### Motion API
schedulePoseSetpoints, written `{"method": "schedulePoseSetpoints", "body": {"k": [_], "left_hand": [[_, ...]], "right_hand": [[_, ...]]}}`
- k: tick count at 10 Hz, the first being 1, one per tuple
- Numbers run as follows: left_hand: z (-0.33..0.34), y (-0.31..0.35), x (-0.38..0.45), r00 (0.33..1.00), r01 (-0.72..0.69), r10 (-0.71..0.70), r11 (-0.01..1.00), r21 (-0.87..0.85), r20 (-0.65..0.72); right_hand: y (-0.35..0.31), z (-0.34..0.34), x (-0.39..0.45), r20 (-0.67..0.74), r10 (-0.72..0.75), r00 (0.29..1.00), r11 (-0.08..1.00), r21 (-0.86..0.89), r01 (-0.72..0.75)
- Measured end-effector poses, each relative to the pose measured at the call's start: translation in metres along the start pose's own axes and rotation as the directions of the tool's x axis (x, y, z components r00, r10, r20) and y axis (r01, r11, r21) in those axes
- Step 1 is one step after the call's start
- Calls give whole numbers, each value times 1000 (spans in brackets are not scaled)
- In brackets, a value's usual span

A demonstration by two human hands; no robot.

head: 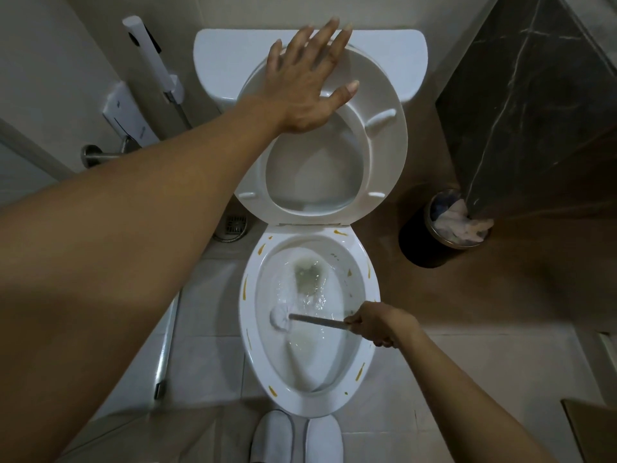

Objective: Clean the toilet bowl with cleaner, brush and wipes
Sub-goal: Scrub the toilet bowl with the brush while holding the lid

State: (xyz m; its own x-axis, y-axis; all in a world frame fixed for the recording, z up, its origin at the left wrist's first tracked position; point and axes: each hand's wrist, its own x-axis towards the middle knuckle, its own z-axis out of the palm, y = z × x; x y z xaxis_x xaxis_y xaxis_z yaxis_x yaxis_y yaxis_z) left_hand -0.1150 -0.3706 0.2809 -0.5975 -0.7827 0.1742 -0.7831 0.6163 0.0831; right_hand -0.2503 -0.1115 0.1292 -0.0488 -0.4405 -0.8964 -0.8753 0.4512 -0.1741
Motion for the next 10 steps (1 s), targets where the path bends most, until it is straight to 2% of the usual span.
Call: {"method": "schedulePoseSetpoints", "body": {"k": [2, 3, 4, 5, 6, 7, 8, 9, 10], "left_hand": [[1, -1, 1, 1000, -2, 2, 1000, 6, 9], [1, -1, 2, 1000, 2, -2, 1000, 17, 2], [1, -1, 2, 1000, 4, -4, 1000, 24, -5], [2, -1, 1, 1000, 5, -5, 1000, 19, -2], [3, 0, 2, 1000, 4, -4, 1000, 25, -2], [4, -1, 2, 1000, 4, -3, 1000, 28, -6], [3, -2, 1, 1000, -3, 3, 1000, 28, -6], [3, 0, 0, 1000, 1, -1, 1000, 28, -11], [2, 0, 0, 1000, 1, -1, 1000, 21, -13]], "right_hand": [[-19, 7, 12, -131, -74, 989, 997, -5, 74], [-19, 9, 8, -56, -59, 997, 997, 47, 61], [-5, -1, -2, 58, 3, 998, 1000, 9, -4], [10, -11, -8, 159, 83, 984, 990, -122, -64], [19, -15, -11, 177, 84, 981, 992, -104, -66], [26, -6, -5, 104, 37, 994, 999, -16, -36], [37, -3, -4, 106, 78, 991, 997, 0, -79], [43, -13, -9, 169, 152, 974, 988, -26, -150], [38, -14, -5, 103, 119, 988, 992, -49, -114]]}}
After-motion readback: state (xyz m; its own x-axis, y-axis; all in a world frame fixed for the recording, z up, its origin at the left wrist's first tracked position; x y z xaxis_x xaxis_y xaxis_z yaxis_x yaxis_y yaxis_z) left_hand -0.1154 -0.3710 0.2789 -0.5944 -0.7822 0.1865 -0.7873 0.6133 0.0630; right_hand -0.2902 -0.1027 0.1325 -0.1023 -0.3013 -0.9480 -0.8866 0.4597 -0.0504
